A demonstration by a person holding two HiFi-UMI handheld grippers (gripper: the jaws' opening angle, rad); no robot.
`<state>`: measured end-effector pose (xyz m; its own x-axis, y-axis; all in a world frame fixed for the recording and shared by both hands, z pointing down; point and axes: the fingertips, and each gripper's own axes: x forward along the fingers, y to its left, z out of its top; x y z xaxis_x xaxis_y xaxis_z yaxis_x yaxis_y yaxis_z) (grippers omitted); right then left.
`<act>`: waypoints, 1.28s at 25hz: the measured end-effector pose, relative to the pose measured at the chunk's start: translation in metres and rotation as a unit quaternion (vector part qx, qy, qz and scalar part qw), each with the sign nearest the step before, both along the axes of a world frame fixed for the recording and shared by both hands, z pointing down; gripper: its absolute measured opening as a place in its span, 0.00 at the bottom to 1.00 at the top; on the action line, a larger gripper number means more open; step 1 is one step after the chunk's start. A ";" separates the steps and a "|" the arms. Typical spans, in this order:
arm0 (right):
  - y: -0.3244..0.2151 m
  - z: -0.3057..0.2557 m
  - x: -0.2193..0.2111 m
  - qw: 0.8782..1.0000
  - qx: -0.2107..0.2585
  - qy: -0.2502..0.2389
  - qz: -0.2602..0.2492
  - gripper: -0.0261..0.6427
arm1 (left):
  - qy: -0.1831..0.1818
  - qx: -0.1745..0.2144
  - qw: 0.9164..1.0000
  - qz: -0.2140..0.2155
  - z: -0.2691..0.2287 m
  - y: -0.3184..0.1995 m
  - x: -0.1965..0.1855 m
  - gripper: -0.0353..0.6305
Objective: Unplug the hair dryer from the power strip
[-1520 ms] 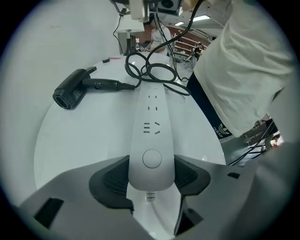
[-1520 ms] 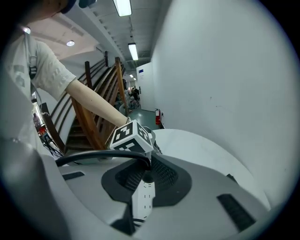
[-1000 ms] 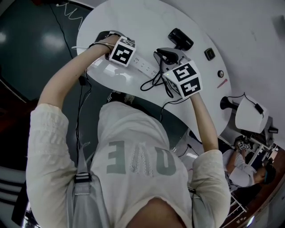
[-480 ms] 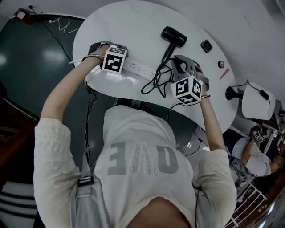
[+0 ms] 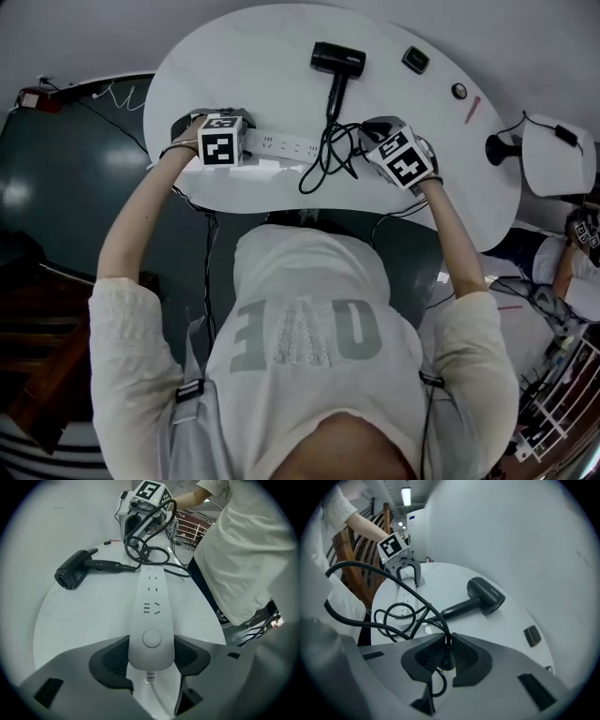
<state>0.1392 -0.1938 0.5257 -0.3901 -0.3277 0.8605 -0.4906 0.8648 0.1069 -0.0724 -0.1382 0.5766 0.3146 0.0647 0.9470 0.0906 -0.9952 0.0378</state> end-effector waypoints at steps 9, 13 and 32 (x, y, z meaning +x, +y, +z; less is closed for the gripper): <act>0.007 0.019 0.013 0.993 -0.035 -0.063 0.090 0.11 | -0.010 0.000 1.000 0.002 -0.001 0.001 -0.002 0.46; 0.000 0.019 0.033 0.989 -0.016 -0.073 0.125 0.11 | -0.011 0.000 1.000 0.001 0.000 0.000 -0.001 0.46; -0.003 0.033 0.056 0.967 -0.014 -0.121 0.225 0.20 | -0.012 0.000 1.000 0.000 0.001 0.001 0.000 0.46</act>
